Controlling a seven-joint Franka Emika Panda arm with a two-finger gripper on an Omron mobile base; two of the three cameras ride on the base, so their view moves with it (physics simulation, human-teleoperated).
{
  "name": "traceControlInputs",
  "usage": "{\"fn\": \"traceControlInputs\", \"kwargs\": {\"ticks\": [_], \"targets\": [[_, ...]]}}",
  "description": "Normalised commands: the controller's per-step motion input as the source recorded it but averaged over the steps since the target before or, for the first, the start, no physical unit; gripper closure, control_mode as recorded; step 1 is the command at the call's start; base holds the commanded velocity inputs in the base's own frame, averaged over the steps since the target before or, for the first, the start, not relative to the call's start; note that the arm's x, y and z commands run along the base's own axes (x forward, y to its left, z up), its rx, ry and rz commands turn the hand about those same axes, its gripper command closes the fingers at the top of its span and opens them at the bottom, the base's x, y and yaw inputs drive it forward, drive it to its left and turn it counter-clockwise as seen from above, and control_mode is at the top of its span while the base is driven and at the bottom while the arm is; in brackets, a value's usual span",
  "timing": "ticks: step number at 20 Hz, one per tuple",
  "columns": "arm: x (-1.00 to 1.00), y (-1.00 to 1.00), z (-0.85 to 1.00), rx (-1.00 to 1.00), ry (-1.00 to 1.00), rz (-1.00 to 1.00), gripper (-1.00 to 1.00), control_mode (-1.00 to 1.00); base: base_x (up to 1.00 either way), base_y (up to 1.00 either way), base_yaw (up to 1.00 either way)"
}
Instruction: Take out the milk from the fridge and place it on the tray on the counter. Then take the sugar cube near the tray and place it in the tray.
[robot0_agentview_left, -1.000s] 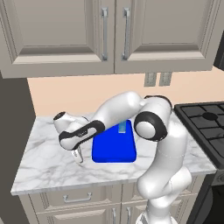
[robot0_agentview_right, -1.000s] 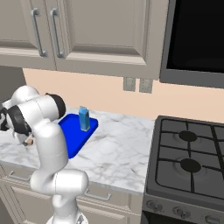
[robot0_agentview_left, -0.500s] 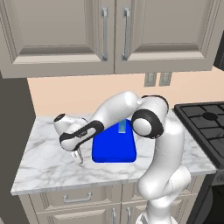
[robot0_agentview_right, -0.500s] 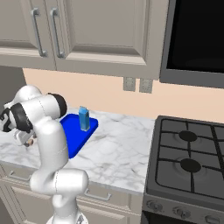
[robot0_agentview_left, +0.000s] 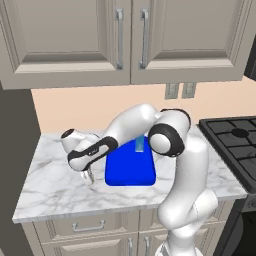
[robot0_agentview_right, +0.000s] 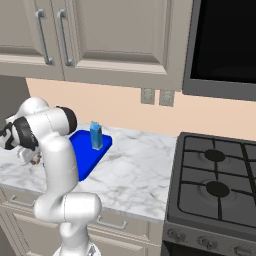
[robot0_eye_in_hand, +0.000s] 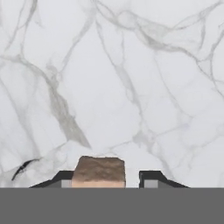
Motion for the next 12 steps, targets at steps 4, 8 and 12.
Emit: {"fn": "traceControlInputs", "kwargs": {"ticks": [4, 8, 12], "targets": [[0.00, 0.12, -0.13, 0.00, 0.00, 0.00, 1.00, -1.00, 0.00, 0.00, 0.00], [-0.01, 0.10, -0.14, 0.00, 0.00, 0.00, 1.00, -1.00, 0.00, 0.00, 0.00], [-0.11, 0.03, -0.04, 0.00, 0.00, 0.00, 1.00, -1.00, 0.00, 0.00, 0.00]]}}
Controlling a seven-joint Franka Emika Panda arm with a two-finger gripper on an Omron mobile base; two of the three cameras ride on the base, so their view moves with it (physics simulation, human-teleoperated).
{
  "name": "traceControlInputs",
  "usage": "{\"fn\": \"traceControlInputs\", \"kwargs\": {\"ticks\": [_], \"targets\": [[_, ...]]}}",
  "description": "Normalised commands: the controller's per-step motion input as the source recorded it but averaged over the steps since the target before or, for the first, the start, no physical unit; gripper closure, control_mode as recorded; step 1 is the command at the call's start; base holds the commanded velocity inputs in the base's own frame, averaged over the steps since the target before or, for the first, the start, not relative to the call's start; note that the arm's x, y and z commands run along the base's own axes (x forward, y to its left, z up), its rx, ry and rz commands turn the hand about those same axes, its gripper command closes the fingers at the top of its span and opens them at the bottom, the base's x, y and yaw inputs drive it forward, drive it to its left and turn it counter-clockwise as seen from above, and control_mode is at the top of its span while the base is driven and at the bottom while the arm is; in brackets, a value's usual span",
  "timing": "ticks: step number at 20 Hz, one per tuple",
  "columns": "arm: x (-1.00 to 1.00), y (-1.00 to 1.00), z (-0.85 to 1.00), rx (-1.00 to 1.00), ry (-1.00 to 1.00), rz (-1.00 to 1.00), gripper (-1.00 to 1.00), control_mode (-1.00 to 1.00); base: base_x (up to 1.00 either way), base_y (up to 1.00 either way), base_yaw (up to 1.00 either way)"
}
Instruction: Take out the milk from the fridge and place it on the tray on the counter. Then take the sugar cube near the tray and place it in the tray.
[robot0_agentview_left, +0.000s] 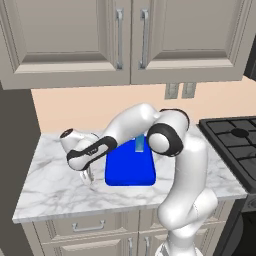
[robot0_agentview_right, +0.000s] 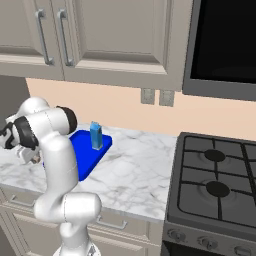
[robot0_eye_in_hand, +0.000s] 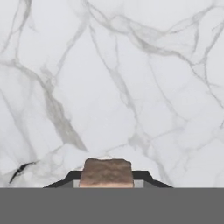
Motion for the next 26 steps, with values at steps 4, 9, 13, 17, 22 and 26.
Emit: {"fn": "traceControlInputs", "kwargs": {"ticks": [4, 9, 13, 17, 22, 26], "targets": [[-0.50, 0.00, 0.11, 0.00, -0.03, 0.00, 1.00, -1.00, 0.00, 0.00, 0.00], [-0.66, 0.00, 0.42, 0.00, -0.11, 0.00, 1.00, -1.00, 0.00, 0.00, 0.00], [-0.68, -0.11, 0.62, 0.00, -0.12, -0.01, 1.00, -1.00, 0.00, 0.00, 0.00], [-0.51, -0.42, 0.56, 0.00, -0.02, -0.07, 1.00, -1.00, 0.00, 0.00, 0.00], [-0.24, -0.63, 0.49, 0.00, 0.00, -0.10, 1.00, -1.00, 0.00, 0.00, 0.00], [-0.02, -0.74, 0.43, 0.00, 0.00, -0.10, 1.00, -1.00, 0.00, 0.00, 0.00]]}}
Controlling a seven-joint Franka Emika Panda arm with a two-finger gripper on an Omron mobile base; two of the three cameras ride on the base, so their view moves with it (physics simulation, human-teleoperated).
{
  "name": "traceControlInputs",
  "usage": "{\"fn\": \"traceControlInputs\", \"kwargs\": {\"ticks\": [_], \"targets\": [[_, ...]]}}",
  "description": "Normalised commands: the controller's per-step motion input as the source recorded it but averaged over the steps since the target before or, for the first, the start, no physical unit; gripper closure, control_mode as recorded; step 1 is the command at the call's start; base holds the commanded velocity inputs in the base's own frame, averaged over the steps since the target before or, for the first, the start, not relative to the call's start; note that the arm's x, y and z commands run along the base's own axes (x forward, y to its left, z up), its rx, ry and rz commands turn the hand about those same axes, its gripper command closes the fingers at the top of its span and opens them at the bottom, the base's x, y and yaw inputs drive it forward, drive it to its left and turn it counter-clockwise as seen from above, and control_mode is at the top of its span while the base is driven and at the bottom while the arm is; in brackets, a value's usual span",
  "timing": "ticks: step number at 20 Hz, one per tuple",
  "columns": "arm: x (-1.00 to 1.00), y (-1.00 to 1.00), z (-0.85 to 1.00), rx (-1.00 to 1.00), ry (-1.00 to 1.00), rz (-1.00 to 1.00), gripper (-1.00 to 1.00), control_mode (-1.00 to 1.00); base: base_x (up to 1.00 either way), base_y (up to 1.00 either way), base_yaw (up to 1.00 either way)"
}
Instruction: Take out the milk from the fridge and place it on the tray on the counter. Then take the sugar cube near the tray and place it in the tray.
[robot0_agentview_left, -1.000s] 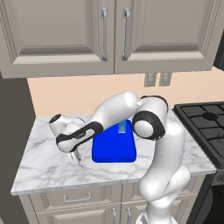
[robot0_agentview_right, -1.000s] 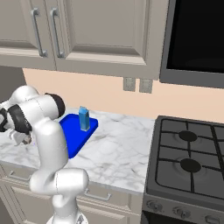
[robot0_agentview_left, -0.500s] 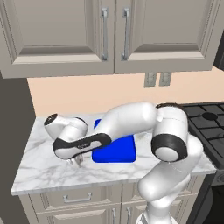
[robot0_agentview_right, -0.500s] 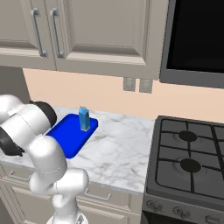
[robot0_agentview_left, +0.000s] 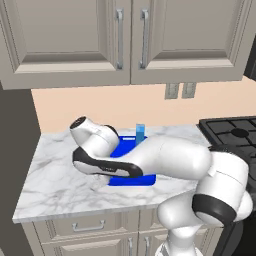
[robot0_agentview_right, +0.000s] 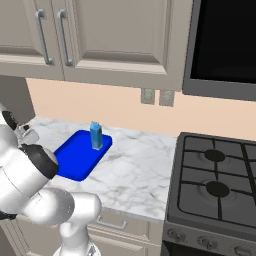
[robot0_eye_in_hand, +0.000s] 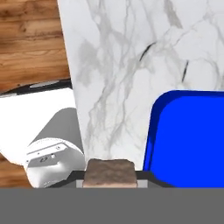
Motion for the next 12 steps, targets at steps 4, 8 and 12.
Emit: {"fn": "traceControlInputs", "kwargs": {"ticks": [4, 8, 12], "targets": [[0.00, -0.67, 0.34, 0.02, 0.00, -0.03, 1.00, -1.00, 0.00, 0.00, 0.00], [0.00, -0.60, 0.12, 0.01, -0.09, 0.00, 1.00, -1.00, 0.00, 0.00, 0.00], [0.07, -0.44, 0.00, 0.06, -0.08, 0.00, 1.00, -1.00, 0.00, 0.00, 0.00]]}}
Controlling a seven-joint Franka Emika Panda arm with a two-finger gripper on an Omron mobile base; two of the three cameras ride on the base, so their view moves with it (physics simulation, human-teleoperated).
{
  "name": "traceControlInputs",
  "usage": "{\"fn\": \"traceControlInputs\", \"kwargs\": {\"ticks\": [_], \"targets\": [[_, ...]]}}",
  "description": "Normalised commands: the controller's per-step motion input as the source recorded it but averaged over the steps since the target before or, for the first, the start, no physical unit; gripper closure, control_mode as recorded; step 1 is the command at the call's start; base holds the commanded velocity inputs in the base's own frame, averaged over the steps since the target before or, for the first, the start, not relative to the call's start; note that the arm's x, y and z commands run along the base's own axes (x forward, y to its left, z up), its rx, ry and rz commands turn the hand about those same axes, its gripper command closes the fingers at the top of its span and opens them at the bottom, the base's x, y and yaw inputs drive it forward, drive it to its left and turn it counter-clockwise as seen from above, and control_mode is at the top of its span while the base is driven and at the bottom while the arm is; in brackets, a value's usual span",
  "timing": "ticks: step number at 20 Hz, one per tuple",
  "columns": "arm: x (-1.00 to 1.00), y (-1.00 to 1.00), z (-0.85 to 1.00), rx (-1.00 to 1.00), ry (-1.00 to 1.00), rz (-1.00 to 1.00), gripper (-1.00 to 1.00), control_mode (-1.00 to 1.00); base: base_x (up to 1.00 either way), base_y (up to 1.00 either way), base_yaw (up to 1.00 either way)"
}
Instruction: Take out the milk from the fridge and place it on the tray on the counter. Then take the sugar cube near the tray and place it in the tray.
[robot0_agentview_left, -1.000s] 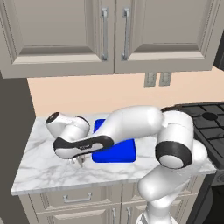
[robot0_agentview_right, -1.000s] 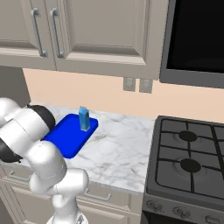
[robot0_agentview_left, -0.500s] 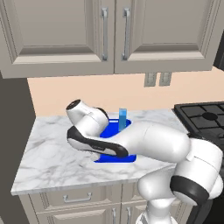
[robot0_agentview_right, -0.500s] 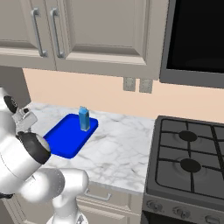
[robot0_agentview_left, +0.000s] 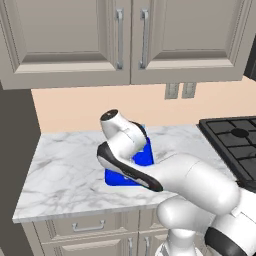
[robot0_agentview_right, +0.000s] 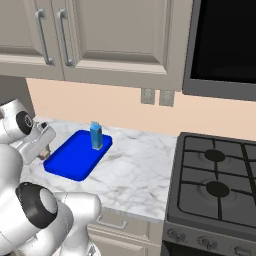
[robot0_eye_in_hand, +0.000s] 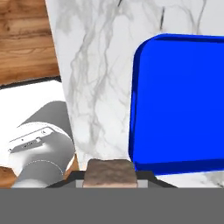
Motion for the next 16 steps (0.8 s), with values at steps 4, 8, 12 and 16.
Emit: {"fn": "traceControlInputs", "kwargs": {"ticks": [4, 8, 12, 16], "targets": [[0.39, -0.34, 0.00, 0.17, 0.00, 0.03, 1.00, -1.00, 0.00, 0.00, 0.00], [0.52, -0.30, 0.00, 0.22, 0.05, 0.13, 1.00, -1.00, 0.00, 0.00, 0.00], [0.45, -0.16, -0.06, 0.15, 0.06, 0.15, 1.00, -1.00, 0.00, 0.00, 0.00], [0.46, -0.03, -0.20, 0.13, 0.01, 0.10, 1.00, -1.00, 0.00, 0.00, 0.00]]}}
